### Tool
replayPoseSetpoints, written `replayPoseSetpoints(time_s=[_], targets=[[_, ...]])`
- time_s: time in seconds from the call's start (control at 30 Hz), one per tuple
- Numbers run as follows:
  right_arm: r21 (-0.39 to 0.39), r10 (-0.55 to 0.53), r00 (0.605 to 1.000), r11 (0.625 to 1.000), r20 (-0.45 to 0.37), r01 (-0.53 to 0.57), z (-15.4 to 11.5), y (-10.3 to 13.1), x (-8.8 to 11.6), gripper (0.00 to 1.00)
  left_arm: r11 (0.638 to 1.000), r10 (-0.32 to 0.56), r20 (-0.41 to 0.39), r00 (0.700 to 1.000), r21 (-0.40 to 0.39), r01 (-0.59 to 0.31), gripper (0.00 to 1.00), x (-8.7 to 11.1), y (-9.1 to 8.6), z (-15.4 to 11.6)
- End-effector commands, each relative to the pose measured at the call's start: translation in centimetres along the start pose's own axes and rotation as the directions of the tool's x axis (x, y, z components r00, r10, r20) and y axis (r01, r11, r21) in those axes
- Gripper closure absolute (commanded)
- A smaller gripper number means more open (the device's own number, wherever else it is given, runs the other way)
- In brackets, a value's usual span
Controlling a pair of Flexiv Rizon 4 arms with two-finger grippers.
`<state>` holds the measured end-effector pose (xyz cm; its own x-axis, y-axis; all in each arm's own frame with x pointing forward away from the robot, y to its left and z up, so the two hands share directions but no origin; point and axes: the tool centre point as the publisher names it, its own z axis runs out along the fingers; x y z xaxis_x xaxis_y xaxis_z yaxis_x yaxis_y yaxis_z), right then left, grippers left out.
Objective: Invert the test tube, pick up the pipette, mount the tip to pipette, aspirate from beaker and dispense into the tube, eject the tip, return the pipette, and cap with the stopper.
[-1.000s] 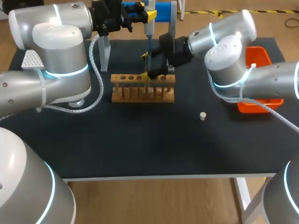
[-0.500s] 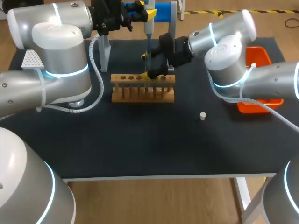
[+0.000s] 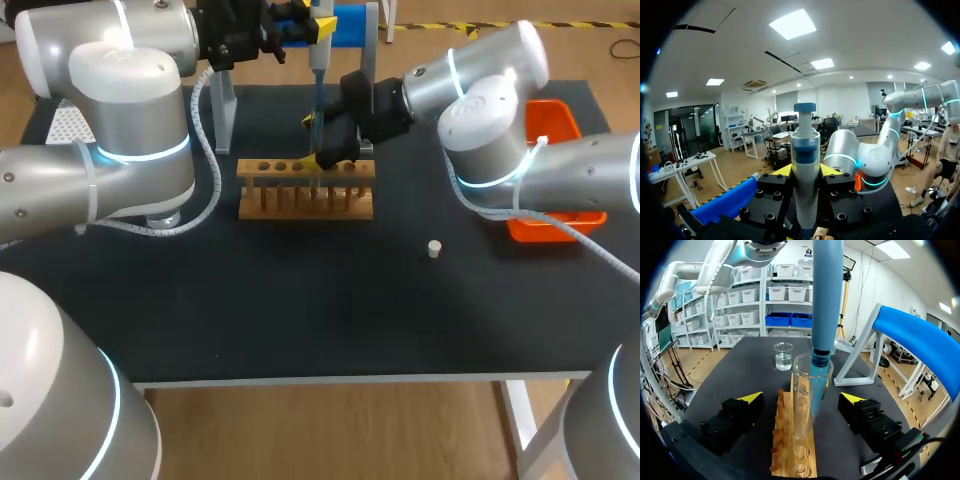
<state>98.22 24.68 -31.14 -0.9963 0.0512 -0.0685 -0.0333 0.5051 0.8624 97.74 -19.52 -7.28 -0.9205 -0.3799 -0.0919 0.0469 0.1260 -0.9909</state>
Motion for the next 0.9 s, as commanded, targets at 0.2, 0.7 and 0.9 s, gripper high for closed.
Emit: replayPoseSetpoints(time_s=[0.2,0.7,0.9], targets=[[0.003,0.001,1.0,1.0,-0.004,-0.001,-0.1,0.0,-0.1,0.0,1.0,0.003,0.007,1.0,-0.008,-0.003,1.0,0.3,-0.7,0.1],[0.003,0.001,1.0,1.0,-0.004,-0.001,-0.1,0.0,-0.1,0.0,1.0,0.014,0.013,1.0,-0.009,-0.014,1.0,0.6,-1.4,0.0],[0.003,0.001,1.0,1.0,-0.004,-0.001,-0.1,0.0,-0.1,0.0,1.0,0.022,0.021,1.0,-0.009,-0.022,1.0,0.3,-1.9,-0.1]])
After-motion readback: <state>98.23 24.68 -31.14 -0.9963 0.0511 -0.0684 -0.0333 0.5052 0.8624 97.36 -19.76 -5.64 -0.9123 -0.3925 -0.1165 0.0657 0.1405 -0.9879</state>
